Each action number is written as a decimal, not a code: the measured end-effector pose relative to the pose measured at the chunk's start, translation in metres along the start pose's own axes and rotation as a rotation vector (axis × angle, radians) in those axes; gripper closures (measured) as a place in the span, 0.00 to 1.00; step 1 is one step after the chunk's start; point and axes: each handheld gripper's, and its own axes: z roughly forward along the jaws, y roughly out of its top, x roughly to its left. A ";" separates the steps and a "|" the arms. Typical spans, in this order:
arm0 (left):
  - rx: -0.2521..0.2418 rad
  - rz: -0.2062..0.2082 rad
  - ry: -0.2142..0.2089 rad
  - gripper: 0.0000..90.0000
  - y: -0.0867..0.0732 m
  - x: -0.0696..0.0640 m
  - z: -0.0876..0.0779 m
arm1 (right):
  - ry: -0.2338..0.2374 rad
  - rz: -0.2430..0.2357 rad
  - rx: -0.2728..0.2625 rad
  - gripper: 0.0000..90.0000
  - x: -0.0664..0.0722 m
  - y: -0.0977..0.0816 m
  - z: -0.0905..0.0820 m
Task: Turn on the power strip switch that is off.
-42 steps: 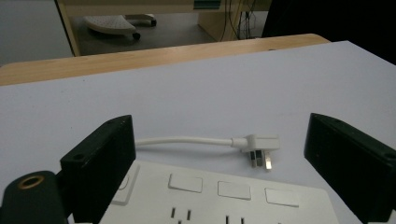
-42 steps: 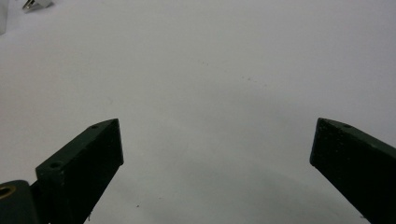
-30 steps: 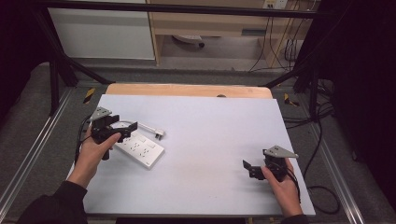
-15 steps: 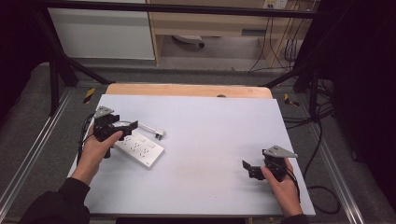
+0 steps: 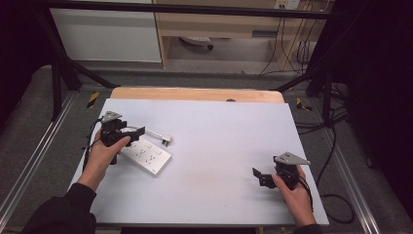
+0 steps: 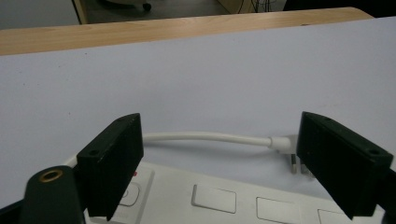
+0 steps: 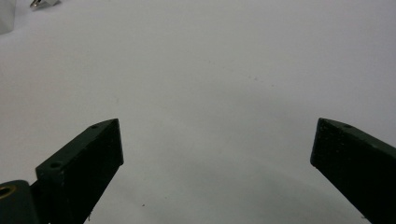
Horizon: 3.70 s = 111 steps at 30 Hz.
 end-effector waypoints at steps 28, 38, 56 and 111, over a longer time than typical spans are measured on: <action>0.046 0.065 0.080 0.43 0.000 0.005 0.016 | 0.001 0.004 -0.001 0.03 -0.001 0.000 -0.001; 0.074 0.069 0.089 0.59 -0.003 0.011 0.019 | 0.004 -0.001 0.003 0.03 0.000 0.000 0.000; 0.102 0.063 0.049 0.88 -0.007 0.020 0.015 | 0.003 -0.005 0.007 0.03 0.000 -0.001 0.000; 0.158 0.100 0.017 1.00 -0.019 0.007 0.014 | -0.007 -0.016 0.014 0.03 -0.001 -0.001 0.000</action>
